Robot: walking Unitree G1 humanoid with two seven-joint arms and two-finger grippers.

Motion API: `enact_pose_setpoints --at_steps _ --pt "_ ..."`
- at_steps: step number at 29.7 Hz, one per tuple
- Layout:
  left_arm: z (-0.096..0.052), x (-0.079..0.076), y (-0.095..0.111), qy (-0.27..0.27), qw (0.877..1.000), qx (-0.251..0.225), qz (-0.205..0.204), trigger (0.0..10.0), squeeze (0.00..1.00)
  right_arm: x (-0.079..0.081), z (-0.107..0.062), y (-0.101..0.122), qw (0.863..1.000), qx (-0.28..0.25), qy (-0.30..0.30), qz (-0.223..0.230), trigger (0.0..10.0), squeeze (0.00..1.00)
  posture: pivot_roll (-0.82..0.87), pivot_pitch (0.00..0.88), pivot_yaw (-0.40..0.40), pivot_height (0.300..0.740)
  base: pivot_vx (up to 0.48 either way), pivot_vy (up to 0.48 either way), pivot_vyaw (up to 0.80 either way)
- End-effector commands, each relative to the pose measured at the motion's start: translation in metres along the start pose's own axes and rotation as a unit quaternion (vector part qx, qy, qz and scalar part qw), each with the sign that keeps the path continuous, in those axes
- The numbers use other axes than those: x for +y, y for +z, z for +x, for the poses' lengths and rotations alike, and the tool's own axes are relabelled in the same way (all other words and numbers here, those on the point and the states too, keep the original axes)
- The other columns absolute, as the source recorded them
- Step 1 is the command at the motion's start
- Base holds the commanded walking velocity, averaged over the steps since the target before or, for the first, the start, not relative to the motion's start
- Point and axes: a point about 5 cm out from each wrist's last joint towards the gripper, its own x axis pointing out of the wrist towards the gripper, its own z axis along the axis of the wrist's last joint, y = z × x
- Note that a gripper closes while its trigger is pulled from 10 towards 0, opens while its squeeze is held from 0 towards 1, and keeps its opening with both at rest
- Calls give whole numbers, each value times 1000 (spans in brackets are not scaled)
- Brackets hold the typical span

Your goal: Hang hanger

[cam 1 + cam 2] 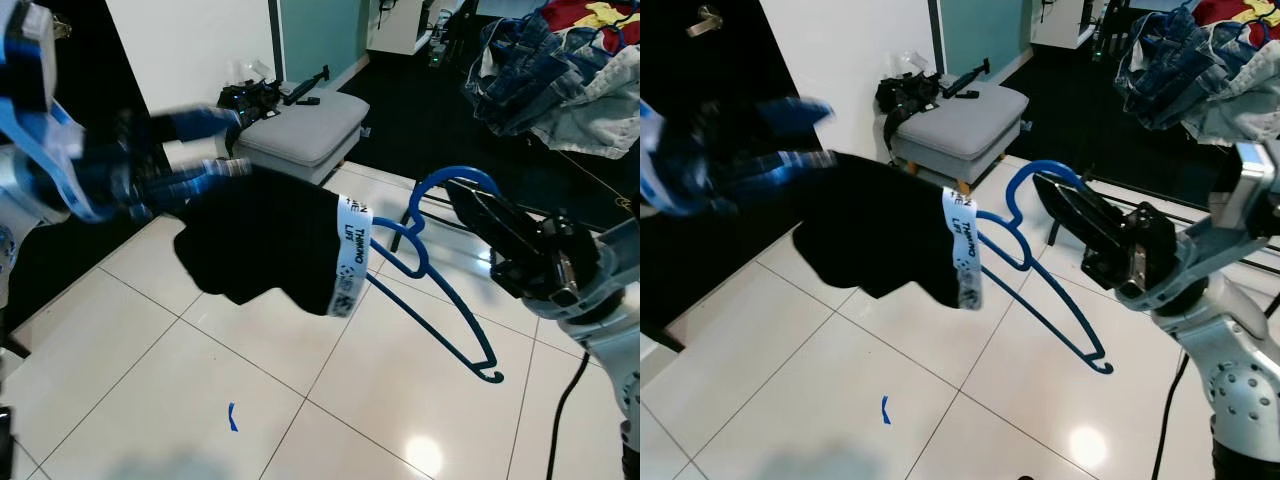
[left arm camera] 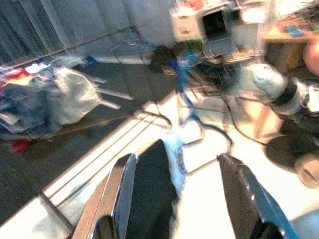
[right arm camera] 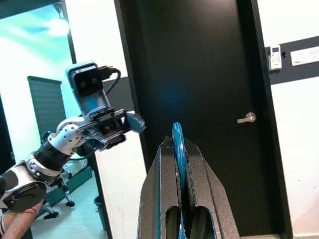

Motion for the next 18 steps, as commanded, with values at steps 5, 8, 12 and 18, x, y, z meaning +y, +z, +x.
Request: enact_pose_setpoints --at_steps 5,8,12,18 --pt "22 -3 -9 -49 994 90 40 10000 0 7 10 -22 999 33 24 26 0 0 32 125 71 740 0 0 0" --pt "29 -2 -9 -46 993 95 51 10000 0 10 14 -32 998 45 30 39 0 0 32 125 71 740 0 0 0" --pt "31 1 -8 -39 993 95 57 10000 0 12 15 -37 997 50 34 45 0 0 31 126 72 740 0 0 0" --pt "31 2 -8 -45 991 104 65 10000 0 14 17 -40 997 52 40 49 0 0 33 127 71 740 0 0 0"
